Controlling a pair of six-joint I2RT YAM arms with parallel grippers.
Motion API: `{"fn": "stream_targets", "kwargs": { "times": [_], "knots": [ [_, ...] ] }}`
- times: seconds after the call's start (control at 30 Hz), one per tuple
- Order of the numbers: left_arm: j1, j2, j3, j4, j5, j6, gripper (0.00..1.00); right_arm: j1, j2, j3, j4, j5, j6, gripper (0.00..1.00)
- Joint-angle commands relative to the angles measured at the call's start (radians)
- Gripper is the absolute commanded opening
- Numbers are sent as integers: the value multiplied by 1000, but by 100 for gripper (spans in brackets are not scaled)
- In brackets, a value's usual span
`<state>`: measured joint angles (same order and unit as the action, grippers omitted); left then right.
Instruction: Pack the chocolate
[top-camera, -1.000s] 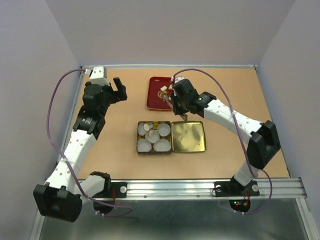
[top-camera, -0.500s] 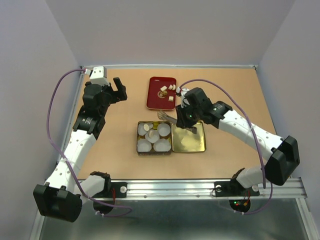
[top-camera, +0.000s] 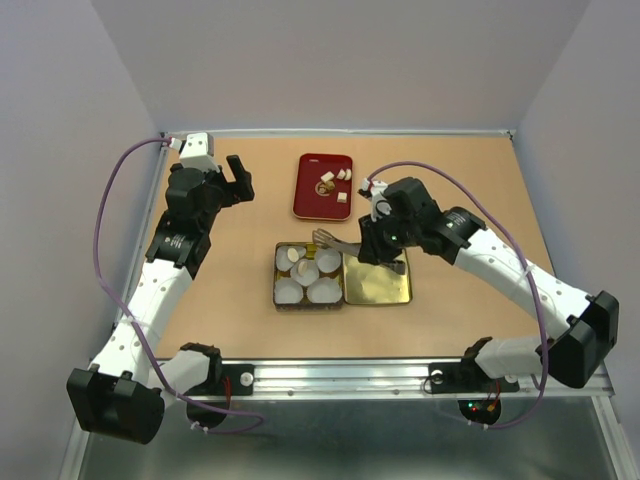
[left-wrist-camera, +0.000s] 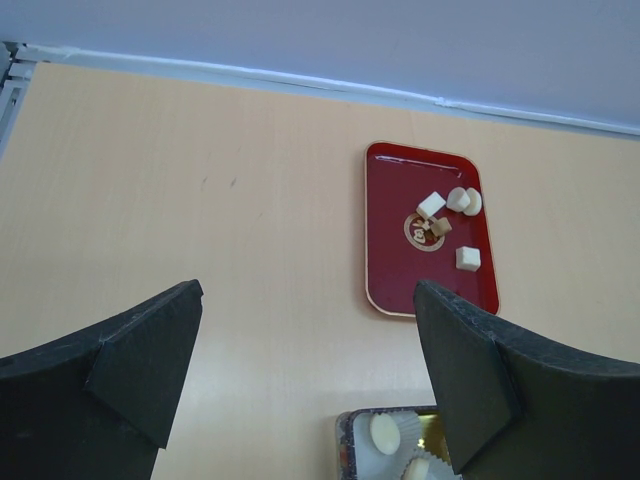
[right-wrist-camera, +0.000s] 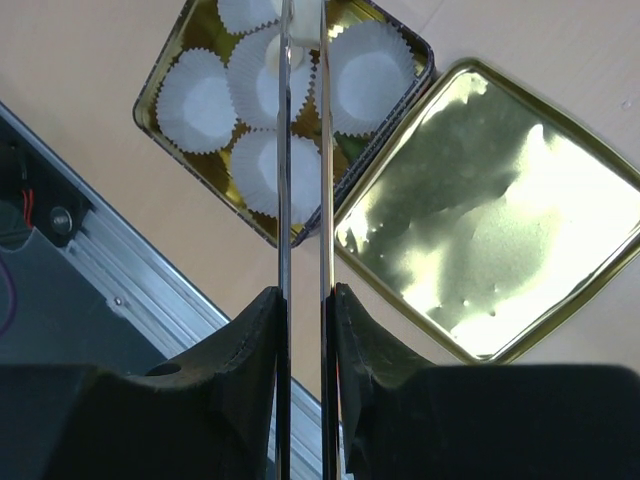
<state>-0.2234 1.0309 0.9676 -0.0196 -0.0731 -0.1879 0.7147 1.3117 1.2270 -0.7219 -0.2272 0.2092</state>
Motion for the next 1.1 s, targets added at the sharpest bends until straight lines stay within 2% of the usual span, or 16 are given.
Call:
{"fn": "stream_targets", "kwargs": {
  "times": [0.0,0.37,0.57,1.07],
  "knots": [
    [-7,-8,52,24,-8,11,99,8,-22,-3,-36,-11,-13,28],
    [-8,-3,52,24,-5,11,99,8,-2,5,-96,14,-16,31],
    [-8,-6,52,26,-8,13,99,8,15,19,-91,29,-28,40],
    [-8,-11,52,23,-14,15,99,8,9,54,-74,61,-13,41]
  ]
}}
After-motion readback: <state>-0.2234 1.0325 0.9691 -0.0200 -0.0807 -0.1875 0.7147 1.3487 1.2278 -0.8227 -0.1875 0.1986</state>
